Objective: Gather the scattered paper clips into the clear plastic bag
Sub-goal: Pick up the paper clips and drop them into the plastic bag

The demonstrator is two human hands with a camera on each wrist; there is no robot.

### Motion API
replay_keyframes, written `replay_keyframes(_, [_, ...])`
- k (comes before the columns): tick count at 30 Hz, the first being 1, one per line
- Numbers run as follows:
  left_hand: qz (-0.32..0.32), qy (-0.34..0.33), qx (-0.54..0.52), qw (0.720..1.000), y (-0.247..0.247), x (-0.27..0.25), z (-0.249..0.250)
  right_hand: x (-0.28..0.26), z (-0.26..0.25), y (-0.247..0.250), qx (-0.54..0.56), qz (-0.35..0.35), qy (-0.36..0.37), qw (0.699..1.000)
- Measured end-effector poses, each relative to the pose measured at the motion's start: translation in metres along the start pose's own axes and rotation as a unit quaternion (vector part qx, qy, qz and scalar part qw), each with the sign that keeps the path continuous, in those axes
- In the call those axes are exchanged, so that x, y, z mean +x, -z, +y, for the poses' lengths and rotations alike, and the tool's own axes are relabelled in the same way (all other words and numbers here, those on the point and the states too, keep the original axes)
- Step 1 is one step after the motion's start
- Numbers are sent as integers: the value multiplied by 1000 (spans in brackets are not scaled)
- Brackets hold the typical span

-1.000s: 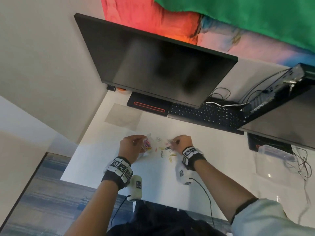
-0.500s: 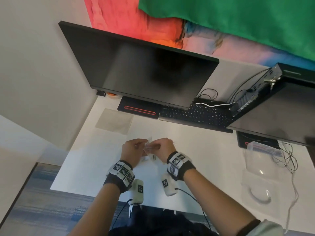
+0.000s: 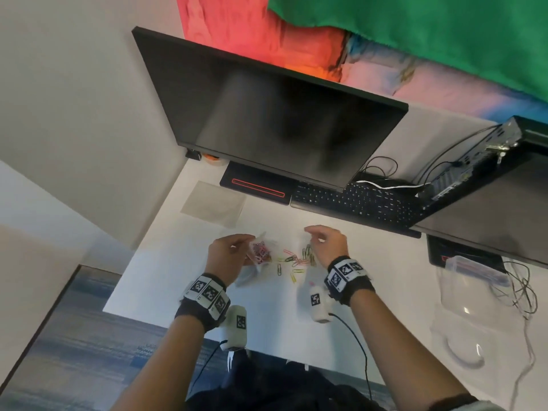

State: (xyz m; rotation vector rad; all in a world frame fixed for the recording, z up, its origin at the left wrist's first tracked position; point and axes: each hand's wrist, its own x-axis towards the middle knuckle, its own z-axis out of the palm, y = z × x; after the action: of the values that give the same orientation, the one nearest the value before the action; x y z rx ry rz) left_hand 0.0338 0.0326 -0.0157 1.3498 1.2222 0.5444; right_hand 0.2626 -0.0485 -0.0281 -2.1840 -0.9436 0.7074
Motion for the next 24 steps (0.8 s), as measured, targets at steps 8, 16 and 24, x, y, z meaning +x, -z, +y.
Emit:
replay_keyframes(8, [43, 20, -45, 998, 33, -2, -10, -2, 48, -82, -264, -111, -56, 957])
replay_keyframes(16, [46, 15, -25, 998, 37, -6, -11, 0, 15, -123, -346, -214, 129, 904])
replay_keyframes(24, [34, 14, -12, 999, 29, -3, -13, -23, 48, -79, -482, -215, 298, 795])
